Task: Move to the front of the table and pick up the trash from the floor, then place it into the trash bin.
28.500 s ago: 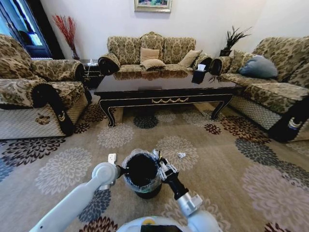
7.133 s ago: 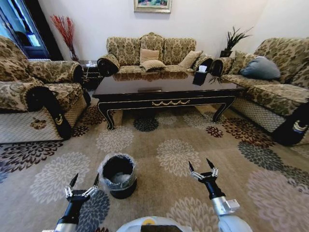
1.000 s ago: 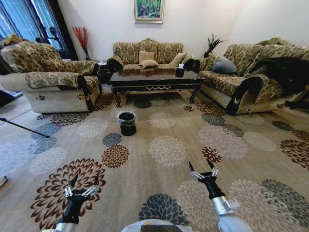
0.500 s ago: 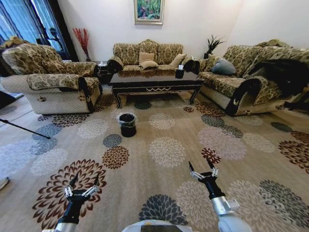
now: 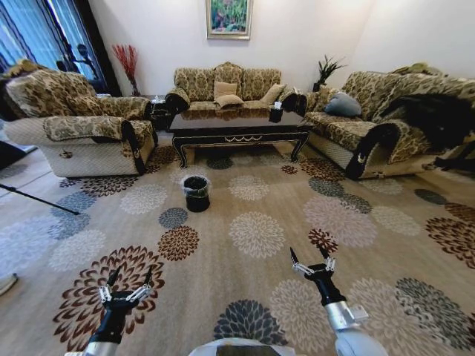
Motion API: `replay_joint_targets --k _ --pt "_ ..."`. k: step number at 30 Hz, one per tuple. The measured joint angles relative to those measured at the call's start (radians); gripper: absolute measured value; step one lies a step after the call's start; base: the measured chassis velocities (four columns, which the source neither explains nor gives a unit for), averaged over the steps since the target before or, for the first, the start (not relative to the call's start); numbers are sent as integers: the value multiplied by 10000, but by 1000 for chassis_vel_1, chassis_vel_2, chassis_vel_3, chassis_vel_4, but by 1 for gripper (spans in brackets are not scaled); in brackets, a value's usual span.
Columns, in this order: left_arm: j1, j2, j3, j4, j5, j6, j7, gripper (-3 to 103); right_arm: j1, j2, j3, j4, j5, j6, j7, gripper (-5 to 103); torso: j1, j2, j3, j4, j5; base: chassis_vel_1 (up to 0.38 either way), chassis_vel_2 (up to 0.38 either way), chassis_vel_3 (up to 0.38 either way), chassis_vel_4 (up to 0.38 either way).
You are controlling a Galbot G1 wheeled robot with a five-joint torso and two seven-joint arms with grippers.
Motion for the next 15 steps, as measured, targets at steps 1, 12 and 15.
replay_joint_targets --k 1,12,15 --pt "0 0 0 0 0 0 0 100 0 0 0 0 0 0 0 100 19 53 34 0 0 0 0 0 0" --pt "0 0 0 0 0 0 0 100 0 0 0 0 0 0 0 100 180 517 339 0 0 0 0 0 0" --pt "0 0 0 0 0 0 0 100 0 0 0 0 0 0 0 100 215 616 402 0 0 0 0 0 0"
